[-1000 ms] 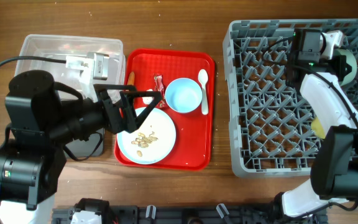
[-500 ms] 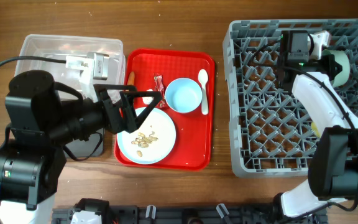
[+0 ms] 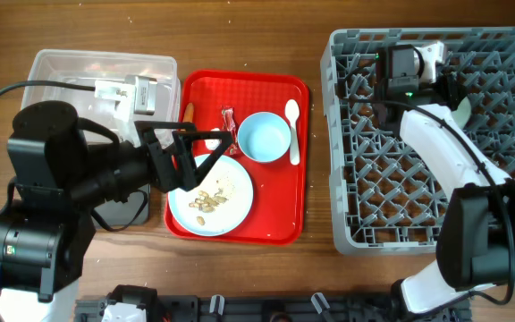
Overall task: Sort waste into correct bins and load items into the dishwasher rack
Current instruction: 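Lower the pale-green bowl into the rack's back corner and release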
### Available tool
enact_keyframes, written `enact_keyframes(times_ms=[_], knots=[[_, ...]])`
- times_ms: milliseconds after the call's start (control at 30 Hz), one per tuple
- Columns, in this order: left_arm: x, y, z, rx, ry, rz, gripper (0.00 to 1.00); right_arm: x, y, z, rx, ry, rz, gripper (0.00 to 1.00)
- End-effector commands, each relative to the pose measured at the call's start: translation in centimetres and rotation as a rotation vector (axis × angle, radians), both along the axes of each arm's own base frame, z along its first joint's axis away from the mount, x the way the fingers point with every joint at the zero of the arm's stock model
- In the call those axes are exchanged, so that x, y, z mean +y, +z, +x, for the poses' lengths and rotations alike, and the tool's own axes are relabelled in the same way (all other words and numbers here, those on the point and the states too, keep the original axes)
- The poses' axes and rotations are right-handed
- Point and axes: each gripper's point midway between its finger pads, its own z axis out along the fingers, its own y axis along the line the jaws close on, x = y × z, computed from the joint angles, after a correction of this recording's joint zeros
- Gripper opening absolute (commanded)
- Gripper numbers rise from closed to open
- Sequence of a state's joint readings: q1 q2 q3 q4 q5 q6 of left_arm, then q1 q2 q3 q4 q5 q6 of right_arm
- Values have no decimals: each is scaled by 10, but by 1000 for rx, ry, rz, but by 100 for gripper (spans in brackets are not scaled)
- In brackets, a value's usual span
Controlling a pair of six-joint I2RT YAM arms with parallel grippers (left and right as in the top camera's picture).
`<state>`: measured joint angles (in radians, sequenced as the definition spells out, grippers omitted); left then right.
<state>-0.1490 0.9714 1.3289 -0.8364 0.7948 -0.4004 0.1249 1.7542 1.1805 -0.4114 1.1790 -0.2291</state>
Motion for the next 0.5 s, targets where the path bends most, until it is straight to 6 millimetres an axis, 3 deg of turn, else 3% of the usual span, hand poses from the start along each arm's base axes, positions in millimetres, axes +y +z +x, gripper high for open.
enact_keyframes(times_ms=[0,200,300,367,467], knots=[[-3,6,-3,-31,-26,3,100,12,-5,4,-19,17,8,14],[-3,6,-3,-31,-26,3,100,32,8,7,-144,34,53,18],[-3,6,-3,-31,-26,3,100,61,20,11,-246,109,175,25],[-3,6,-3,-31,-26,3,100,94,10,13,-253,207,380,27],[-3,6,-3,-31,-26,3,100,165,-17,5,-216,312,873,32]])
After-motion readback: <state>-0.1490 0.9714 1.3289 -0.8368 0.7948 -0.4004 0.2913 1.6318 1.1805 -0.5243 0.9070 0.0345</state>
